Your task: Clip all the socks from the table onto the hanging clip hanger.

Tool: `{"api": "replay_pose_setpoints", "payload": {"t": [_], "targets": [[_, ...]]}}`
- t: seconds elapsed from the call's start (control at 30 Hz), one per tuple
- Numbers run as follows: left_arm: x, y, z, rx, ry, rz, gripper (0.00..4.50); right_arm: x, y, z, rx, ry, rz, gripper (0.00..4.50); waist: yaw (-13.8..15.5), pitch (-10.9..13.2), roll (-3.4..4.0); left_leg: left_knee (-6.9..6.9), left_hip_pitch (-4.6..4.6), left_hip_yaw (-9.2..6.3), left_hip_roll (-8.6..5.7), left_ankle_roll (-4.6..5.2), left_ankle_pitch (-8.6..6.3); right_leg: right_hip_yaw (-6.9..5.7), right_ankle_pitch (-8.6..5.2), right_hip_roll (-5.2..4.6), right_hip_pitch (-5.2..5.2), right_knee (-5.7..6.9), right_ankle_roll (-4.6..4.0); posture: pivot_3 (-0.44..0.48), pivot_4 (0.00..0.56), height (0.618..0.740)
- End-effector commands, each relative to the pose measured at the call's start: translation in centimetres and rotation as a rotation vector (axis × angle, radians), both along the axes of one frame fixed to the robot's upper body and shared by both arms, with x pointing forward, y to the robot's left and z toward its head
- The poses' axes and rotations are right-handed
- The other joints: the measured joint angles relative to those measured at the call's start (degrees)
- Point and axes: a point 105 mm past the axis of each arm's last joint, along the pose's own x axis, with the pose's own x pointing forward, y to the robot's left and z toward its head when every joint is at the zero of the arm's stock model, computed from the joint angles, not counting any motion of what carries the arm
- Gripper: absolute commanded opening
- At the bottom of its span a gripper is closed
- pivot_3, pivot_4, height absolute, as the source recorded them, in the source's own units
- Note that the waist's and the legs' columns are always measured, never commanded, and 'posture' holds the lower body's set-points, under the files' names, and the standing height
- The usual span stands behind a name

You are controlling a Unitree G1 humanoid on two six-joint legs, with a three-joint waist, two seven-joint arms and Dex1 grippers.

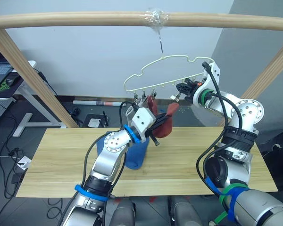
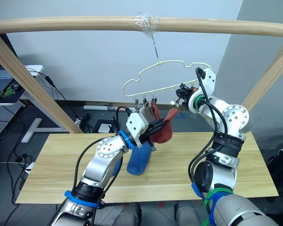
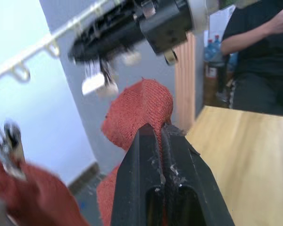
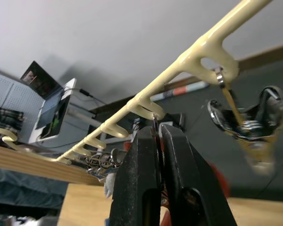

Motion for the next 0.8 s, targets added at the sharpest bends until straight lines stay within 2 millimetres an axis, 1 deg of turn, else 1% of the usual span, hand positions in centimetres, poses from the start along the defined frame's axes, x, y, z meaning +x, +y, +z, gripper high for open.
{"api": "replay_pose_setpoints", "payload": {"t": [0.03,0.23,0.4,0.63,0.8], "targets": [[0.4,-0.1,0.9,-0.014,-0.069,0.022,0.02,-0.3,-0.9,0.1,-0.004,0.015,-0.039,0.00,0.03,0.00,0.00,0.00,-0.01,0.00,0.00,0.00,0.00,0.00,0.00,0.00,0.00,0.00,0.00,0.005,0.166,0.740],[0.9,-0.6,1.5,-0.038,-0.108,0.034,0.02,-0.7,-0.6,-0.1,0.003,0.029,-0.038,0.00,0.02,0.00,0.00,0.03,-0.04,-0.01,-0.01,0.01,0.00,-0.01,0.01,0.00,0.00,-0.01,0.02,0.004,0.163,0.740],[0.7,-0.5,1.8,-0.044,-0.133,0.037,0.02,-0.9,-0.8,-0.3,-0.005,0.036,-0.045,0.00,-0.05,0.00,0.00,0.01,-0.02,-0.01,-0.01,0.01,0.00,0.00,0.01,0.00,-0.01,0.00,0.01,-0.001,0.161,0.740],[-0.1,-0.1,1.8,-0.014,-0.177,0.031,0.02,-0.5,-1.7,-0.3,0.010,0.056,-0.081,0.00,-0.03,-0.01,0.02,0.02,-0.02,-0.01,-0.01,0.01,0.01,0.00,0.01,0.00,0.00,0.01,0.02,-0.002,0.156,0.740],[0.0,0.2,2.4,-0.015,-0.239,0.064,0.02,-0.5,-1.7,-0.3,0.008,0.061,-0.080,0.00,0.02,-0.02,0.02,0.02,-0.04,-0.02,-0.01,0.01,0.01,-0.01,0.01,0.00,0.00,0.00,0.01,0.000,0.151,0.740]]}}
